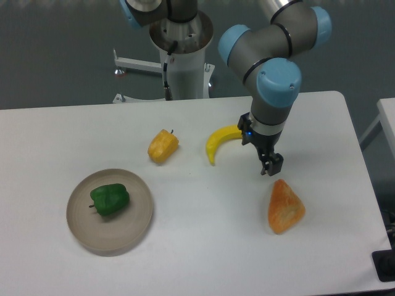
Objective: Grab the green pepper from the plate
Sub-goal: 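Move the open gripper over the green pepper on the plate, then lower the gripper and close it around the green pepper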
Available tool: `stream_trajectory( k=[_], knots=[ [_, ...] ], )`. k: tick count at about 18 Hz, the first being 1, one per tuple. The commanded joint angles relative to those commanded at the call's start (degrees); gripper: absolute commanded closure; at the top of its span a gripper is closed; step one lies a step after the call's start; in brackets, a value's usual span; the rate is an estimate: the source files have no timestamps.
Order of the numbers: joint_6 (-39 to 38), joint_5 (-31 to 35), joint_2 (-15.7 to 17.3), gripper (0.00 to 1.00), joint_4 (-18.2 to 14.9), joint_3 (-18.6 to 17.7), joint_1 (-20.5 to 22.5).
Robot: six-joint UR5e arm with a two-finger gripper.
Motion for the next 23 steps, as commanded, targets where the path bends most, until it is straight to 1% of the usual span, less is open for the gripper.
stream_trajectory(
  k=[2,5,7,8,9,10,13,15,18,20,23],
  knots=[
    [-5.27,-0.17,-0.09,0.0,0.09,0.35,-2.64],
    [-10.99,-3.06,-0.26,0.0,0.09,0.79,-5.63],
    [-14.51,-3.16,-0.26,0.0,0.26,0.96,-8.52],
    [-16.18,-3.34,-0.52,0.0,1.31,1.14,-9.93],
    [-19.15,-3.34,-1.05,0.0,3.23,1.14,-11.95],
    [-21.71,-3.25,-2.01,0.0,4.12,1.14,-14.14],
    [-23.23,-3.25,-3.69,0.0,4.39,1.49,-17.58],
    [-23.49,-3.43,-4.74,0.0,4.39,1.67,-20.91],
    [-25.59,-4.3,-6.24,0.0,4.48,1.93,-23.21],
    [-29.54,-6.23,-7.12,0.0,4.48,3.25,-24.62],
    [-30.87,-6.5,-9.31,0.0,4.48,6.06,-25.32]
  ],
)
